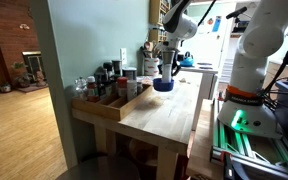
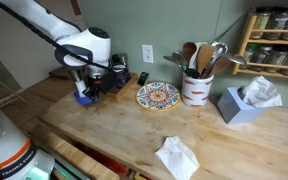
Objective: Move the blue plate with the bottle in it to the left
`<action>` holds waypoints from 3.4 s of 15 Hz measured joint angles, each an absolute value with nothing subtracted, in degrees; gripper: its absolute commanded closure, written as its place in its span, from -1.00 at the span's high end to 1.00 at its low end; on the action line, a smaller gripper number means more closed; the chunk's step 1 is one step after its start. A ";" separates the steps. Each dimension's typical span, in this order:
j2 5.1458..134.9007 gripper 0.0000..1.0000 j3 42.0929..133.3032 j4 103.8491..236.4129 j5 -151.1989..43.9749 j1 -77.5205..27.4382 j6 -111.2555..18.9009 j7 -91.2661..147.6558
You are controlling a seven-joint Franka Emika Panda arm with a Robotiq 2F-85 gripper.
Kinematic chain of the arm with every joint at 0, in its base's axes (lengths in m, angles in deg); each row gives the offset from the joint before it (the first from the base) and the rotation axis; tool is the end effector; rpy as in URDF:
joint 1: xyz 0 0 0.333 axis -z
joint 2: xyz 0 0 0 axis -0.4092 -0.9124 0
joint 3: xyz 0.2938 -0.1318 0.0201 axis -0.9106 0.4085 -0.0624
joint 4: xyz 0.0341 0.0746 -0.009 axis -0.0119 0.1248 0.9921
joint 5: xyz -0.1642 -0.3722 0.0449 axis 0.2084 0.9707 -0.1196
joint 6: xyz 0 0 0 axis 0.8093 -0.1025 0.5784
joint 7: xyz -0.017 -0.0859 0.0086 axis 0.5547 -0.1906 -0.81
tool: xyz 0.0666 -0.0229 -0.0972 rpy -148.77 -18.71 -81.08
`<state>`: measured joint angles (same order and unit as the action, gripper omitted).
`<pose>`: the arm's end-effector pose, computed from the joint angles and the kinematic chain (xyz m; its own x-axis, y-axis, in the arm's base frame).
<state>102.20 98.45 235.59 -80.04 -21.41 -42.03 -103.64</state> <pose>0.3556 -0.0888 0.2642 -0.0489 0.9148 0.4009 0.9977 0.0638 -0.0240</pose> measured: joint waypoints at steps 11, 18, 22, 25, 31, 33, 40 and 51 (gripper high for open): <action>95.31 -0.89 90.07 235.57 -94.86 -30.67 -46.44 -113.09; 88.17 -0.89 84.97 235.48 -105.94 -30.97 -58.92 -121.08; 87.93 -0.08 83.29 235.15 -107.41 -30.79 -60.03 -121.50; 87.73 0.21 82.51 235.13 -107.42 -30.73 -60.65 -121.50; 86.50 1.00 81.37 235.10 -107.41 -30.83 -63.46 -121.50; 86.49 1.00 81.43 235.22 -107.17 -30.70 -64.27 -121.43; 86.75 1.00 83.26 236.16 -100.48 -28.60 -64.43 -115.72; 95.35 1.00 96.89 234.42 -75.29 -12.87 -53.79 -101.46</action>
<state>95.35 96.89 234.42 -75.29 -12.87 -53.79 -101.46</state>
